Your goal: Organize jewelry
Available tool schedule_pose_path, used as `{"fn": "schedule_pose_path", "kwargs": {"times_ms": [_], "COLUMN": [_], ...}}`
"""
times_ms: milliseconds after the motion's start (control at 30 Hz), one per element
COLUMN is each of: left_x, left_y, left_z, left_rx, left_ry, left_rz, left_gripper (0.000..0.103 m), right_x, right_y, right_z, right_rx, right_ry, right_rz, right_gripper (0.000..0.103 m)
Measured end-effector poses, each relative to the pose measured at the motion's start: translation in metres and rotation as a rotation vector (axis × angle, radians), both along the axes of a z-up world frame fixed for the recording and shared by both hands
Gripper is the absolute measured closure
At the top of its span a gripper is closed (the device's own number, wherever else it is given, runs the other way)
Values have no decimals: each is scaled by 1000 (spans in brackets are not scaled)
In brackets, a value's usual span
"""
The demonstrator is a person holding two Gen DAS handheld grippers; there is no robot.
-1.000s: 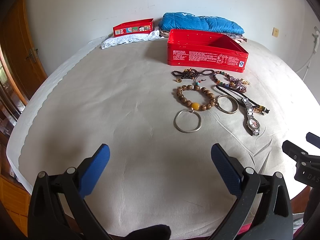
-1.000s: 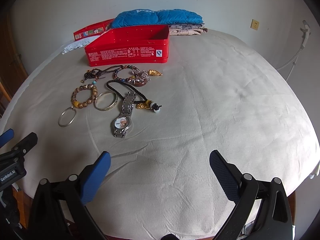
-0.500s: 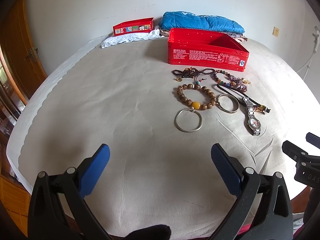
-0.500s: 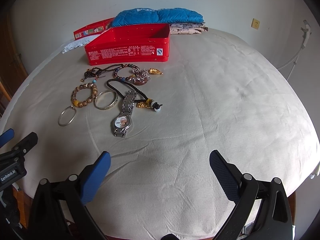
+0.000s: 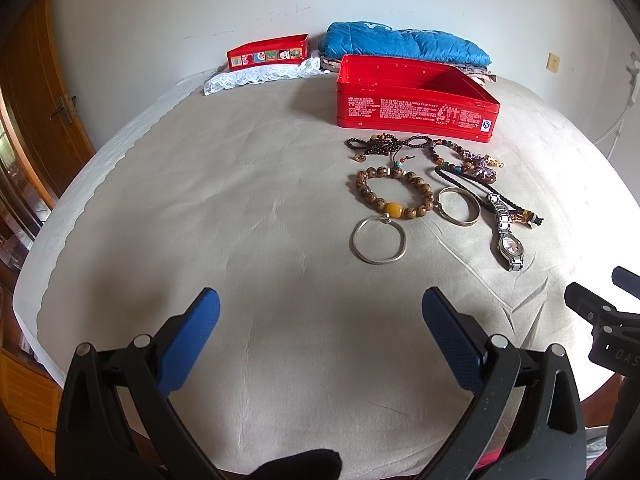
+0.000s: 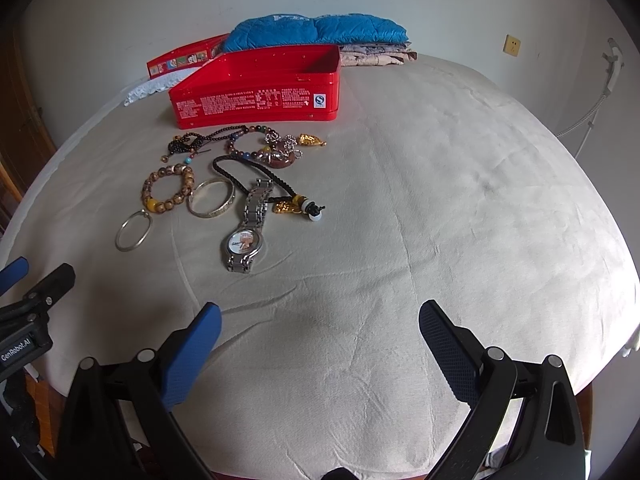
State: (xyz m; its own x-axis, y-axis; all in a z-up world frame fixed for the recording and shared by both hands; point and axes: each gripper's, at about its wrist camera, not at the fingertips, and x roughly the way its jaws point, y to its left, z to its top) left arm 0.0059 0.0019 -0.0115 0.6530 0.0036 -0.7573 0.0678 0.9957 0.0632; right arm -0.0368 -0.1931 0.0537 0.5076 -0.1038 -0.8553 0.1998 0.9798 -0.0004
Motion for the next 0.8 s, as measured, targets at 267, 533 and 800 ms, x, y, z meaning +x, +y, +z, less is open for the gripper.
{"fn": "schedule_pose_path", "kwargs": {"times_ms": [267,533,800], "left_x": [2,2,3], "left_y": [0,0,0], "left_z": [-2,-3,-6], "left_rx": [3,3,5], "left_ry": [5,6,9], "left_rz": [1,0,0], "left_gripper": [3,3,3], "right_x": [1,2,3], "right_y": [0,0,0], "right_z": [-1,-3,-5], "right_rx": [1,6,11], "right_ry": [3,10,15], "right_rz": [0,3,6], "right_gripper": [4,4,4]}}
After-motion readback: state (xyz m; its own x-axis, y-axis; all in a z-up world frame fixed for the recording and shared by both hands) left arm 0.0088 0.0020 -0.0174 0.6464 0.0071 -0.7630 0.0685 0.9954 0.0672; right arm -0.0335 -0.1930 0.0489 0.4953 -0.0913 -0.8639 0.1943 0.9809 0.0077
